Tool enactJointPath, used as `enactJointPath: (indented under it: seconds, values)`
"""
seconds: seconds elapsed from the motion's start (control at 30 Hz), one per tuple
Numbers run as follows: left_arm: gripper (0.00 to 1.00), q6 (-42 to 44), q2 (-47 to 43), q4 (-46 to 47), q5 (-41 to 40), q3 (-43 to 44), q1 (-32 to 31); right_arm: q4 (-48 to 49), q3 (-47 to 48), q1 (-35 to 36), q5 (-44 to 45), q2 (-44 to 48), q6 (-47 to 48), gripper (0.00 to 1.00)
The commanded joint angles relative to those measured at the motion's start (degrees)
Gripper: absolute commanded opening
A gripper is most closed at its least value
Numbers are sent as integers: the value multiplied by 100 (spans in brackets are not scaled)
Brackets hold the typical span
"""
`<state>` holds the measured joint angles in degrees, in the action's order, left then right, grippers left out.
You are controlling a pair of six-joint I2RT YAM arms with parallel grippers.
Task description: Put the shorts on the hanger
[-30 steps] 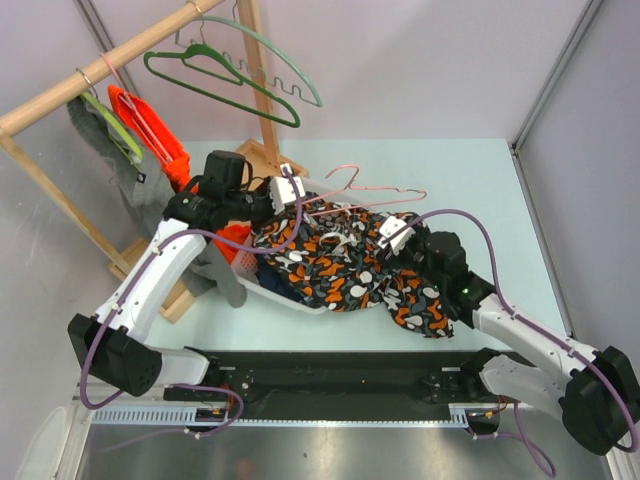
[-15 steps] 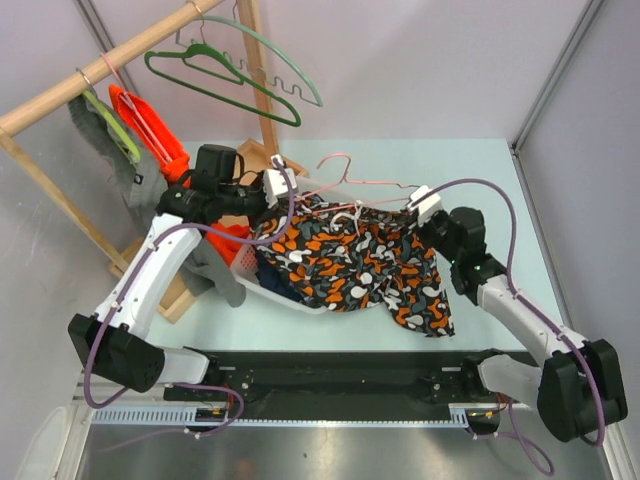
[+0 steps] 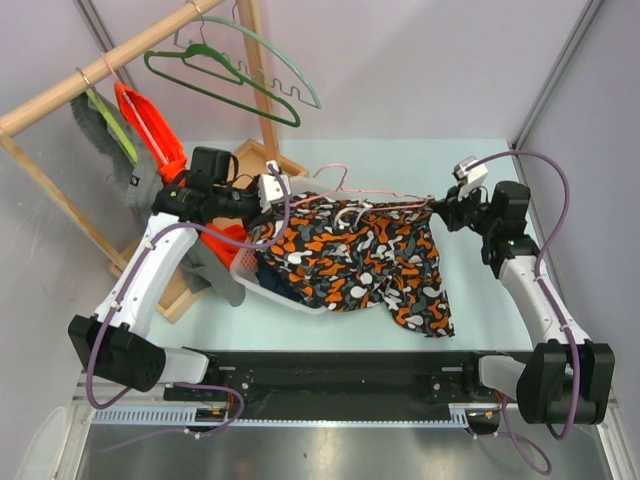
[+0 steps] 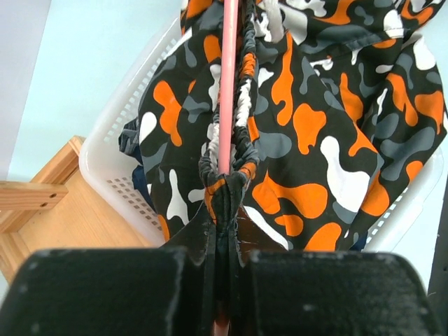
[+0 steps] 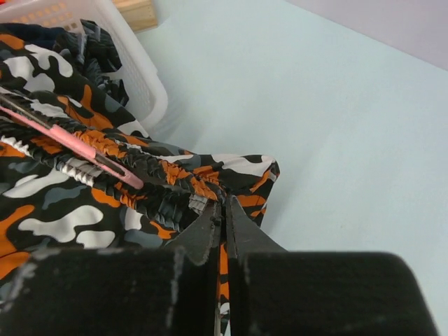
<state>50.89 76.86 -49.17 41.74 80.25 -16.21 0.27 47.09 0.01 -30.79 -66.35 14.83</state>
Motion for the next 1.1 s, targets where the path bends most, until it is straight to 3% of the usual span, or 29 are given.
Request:
enactJointPath:
  seconds: [0.0, 0.13, 0.3, 0.4, 0.63, 0.83, 1.07]
  values:
    - [0, 360, -14, -198, -595, 175, 215, -536, 502, -440, 134, -27, 72, 0]
    - [0, 368, 66, -111, -1096, 254, 127, -1037, 792, -476, -181, 148, 239, 0]
    - [0, 238, 127, 21, -1572, 281, -549, -1669, 1292, -116, -305, 306, 362, 0]
    - [0, 88, 285, 117, -1843, 491, -997, -1986, 1591, 349, -104, 324, 389, 0]
    - [0, -264, 532, 258, -2081, 782, -1288, -2356, 1847, 974, 617, 394, 512, 0]
    - [0, -387, 330, 487, -2442, 545, -1245, -2444, 1874, 738, 1066, 421, 503, 0]
    - [0, -923, 399, 636, -2170, 782, -1622, -2717, 2076, 579, 381, 377, 30, 0]
